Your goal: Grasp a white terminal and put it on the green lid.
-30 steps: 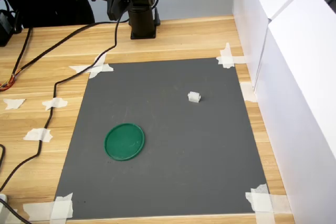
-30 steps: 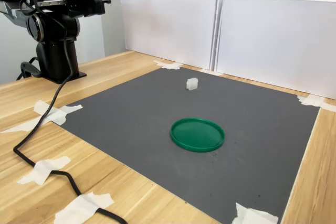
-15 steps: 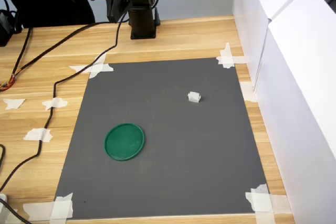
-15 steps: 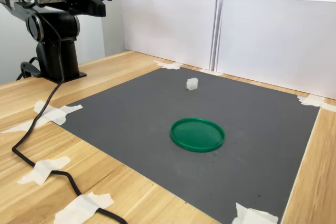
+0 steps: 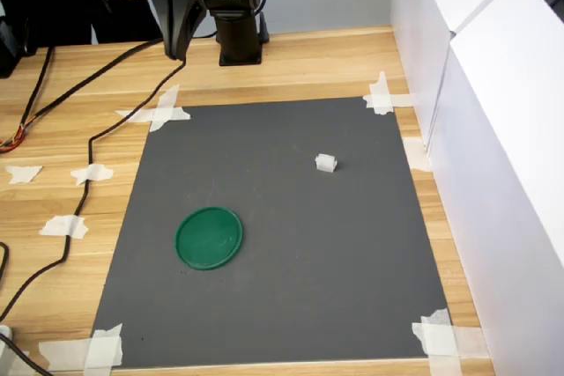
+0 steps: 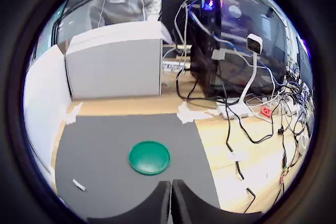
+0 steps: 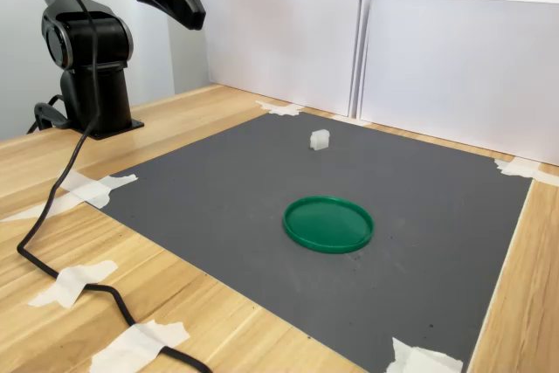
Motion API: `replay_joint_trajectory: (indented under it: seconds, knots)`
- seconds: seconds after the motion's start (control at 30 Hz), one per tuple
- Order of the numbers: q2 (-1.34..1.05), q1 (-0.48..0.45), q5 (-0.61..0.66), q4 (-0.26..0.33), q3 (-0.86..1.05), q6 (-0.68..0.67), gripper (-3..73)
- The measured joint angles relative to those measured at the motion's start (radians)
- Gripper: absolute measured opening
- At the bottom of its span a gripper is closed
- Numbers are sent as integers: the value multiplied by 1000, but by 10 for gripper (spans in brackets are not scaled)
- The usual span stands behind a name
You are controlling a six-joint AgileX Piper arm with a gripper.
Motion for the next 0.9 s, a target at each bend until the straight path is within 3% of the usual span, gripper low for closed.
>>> replay_joint_trajectory:
  seconds: [0.2, 0.5, 0.63, 0.9]
  knots:
    - [184, 0, 194, 5, -147, -139, -16]
    - [450, 22, 429, 93, -326, -384, -16]
    - [522, 93, 509, 103, -416, -471, -16]
    - [633, 329, 617, 126, -534, -481, -15]
